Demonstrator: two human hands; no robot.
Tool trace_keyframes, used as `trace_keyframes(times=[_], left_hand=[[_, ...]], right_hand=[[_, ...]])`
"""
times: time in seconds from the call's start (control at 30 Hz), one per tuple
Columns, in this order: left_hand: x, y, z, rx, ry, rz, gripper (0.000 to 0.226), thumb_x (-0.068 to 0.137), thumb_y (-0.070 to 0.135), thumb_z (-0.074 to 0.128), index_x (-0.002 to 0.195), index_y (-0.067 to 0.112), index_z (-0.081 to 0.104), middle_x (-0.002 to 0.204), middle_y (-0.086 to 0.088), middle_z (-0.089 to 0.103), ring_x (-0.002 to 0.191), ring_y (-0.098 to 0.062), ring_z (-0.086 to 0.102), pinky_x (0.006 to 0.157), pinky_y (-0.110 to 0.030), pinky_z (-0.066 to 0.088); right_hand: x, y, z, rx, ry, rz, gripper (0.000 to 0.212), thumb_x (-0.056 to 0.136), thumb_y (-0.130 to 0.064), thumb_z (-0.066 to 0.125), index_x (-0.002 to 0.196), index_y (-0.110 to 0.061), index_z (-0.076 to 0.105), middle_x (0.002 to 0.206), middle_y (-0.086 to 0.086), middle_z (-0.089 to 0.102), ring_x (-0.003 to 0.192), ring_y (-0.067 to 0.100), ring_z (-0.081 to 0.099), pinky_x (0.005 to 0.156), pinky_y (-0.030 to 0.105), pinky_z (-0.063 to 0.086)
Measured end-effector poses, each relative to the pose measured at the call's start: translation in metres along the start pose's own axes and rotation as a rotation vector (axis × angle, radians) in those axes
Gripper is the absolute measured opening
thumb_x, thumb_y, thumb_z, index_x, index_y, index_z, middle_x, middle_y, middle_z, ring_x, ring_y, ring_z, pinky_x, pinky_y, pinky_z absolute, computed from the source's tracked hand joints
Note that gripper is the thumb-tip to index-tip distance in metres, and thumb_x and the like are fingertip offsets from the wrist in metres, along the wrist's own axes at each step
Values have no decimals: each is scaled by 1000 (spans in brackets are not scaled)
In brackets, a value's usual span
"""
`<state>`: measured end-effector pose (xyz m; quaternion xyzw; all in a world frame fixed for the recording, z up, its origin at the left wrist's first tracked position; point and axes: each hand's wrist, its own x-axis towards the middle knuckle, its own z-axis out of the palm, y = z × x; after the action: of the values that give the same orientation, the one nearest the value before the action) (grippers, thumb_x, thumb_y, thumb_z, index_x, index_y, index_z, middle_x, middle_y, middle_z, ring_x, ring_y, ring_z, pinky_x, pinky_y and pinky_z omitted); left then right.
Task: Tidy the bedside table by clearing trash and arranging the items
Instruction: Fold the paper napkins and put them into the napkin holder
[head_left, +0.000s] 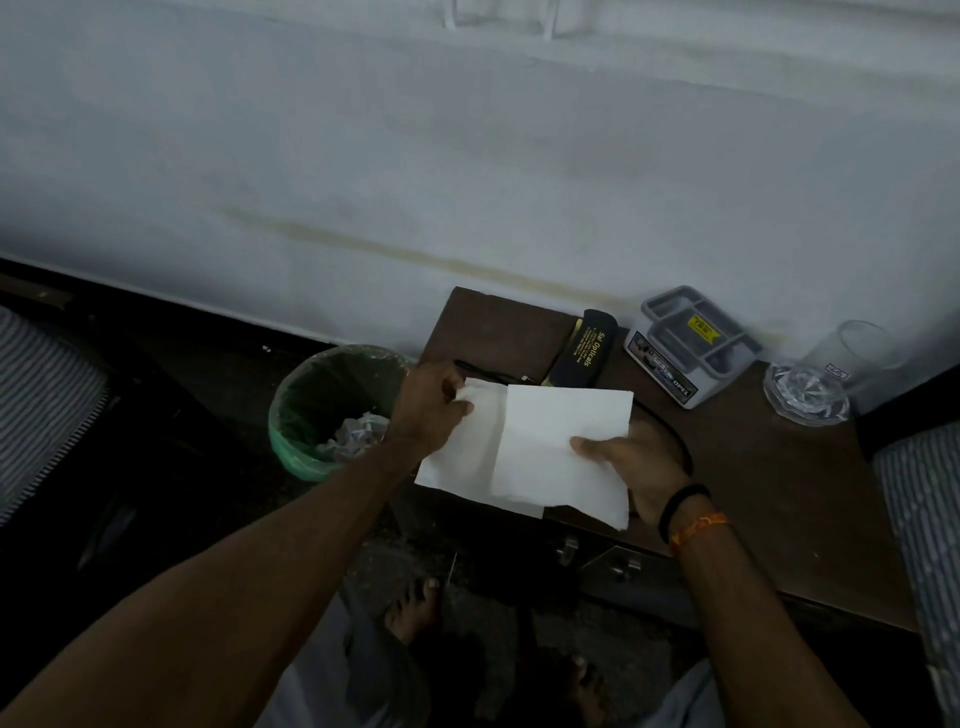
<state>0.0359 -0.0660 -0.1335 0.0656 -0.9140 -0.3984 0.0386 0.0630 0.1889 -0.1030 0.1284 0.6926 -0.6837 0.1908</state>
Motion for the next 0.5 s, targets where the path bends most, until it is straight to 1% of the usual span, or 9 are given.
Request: trace_keyframes(times=[0.07, 0.13, 0.2, 0.27, 0.33, 0.37, 0.4, 0.43, 0.5], left_hand=[[-3, 4, 0, -119, -2, -32, 20, 79, 15, 78, 83, 6, 61, 81, -3, 63, 75, -15, 58, 69, -28, 50], [-7, 8, 0, -265, -30, -61, 20, 80, 15, 76, 81, 8, 58, 78, -6, 63, 72, -14, 57, 66, -29, 48], [-9, 14, 0, -346, -75, -99, 20, 83, 15, 72, 82, 7, 54, 84, -11, 62, 76, -16, 56, 69, -32, 47], [-11, 23, 0, -414, -156, -145, 17, 89, 14, 67, 93, 2, 56, 98, -15, 64, 86, -22, 59, 75, -36, 48], [-13, 34, -1, -505, -222, -184, 12, 93, 14, 62, 102, 5, 60, 101, -5, 67, 92, -22, 63, 74, -31, 50], [-15, 41, -3, -577, -242, -214, 7, 95, 13, 58, 100, 12, 62, 97, 2, 68, 89, -16, 65, 69, -24, 52], [-15, 44, -3, -658, -264, -250, 10, 97, 14, 55, 99, 17, 64, 94, 7, 68, 85, -11, 67, 67, -22, 52], [-14, 47, -4, -735, -284, -299, 14, 99, 16, 52, 100, 20, 65, 95, 6, 69, 85, -12, 67, 69, -25, 53], [-13, 52, -7, -846, -325, -393, 19, 100, 20, 49, 104, 16, 68, 103, -4, 71, 91, -23, 67, 83, -37, 54]], right_hand=[[2, -2, -2, 25, -2, 4, 33, 84, 6, 67, 116, 3, 65, 115, 21, 69, 97, 34, 67, 87, 44, 54], [5, -3, -4, 70, -21, 9, 34, 83, 4, 68, 117, -1, 66, 116, 19, 70, 105, 37, 66, 95, 51, 51], [7, -3, -4, 104, -48, 4, 34, 83, 2, 69, 116, -4, 67, 115, 16, 71, 108, 38, 66, 99, 55, 48], [8, -4, 0, 130, -64, -7, 34, 82, 1, 69, 116, -5, 68, 114, 15, 72, 108, 38, 66, 100, 54, 48], [7, -3, 8, 145, -79, -27, 35, 82, 0, 70, 117, -3, 67, 115, 16, 71, 108, 37, 66, 100, 53, 49], [8, -2, 12, 148, -76, -40, 36, 82, 0, 71, 117, -2, 67, 115, 17, 71, 108, 37, 67, 100, 53, 49], [8, -1, 16, 150, -69, -53, 35, 81, -1, 72, 116, -2, 68, 115, 17, 71, 107, 37, 67, 99, 54, 49], [9, -1, 18, 150, -53, -64, 35, 81, -2, 73, 115, -1, 68, 114, 16, 72, 106, 36, 68, 99, 54, 50], [9, -1, 23, 141, -37, -78, 33, 79, -3, 75, 112, -2, 70, 111, 14, 73, 104, 33, 69, 97, 51, 52]])
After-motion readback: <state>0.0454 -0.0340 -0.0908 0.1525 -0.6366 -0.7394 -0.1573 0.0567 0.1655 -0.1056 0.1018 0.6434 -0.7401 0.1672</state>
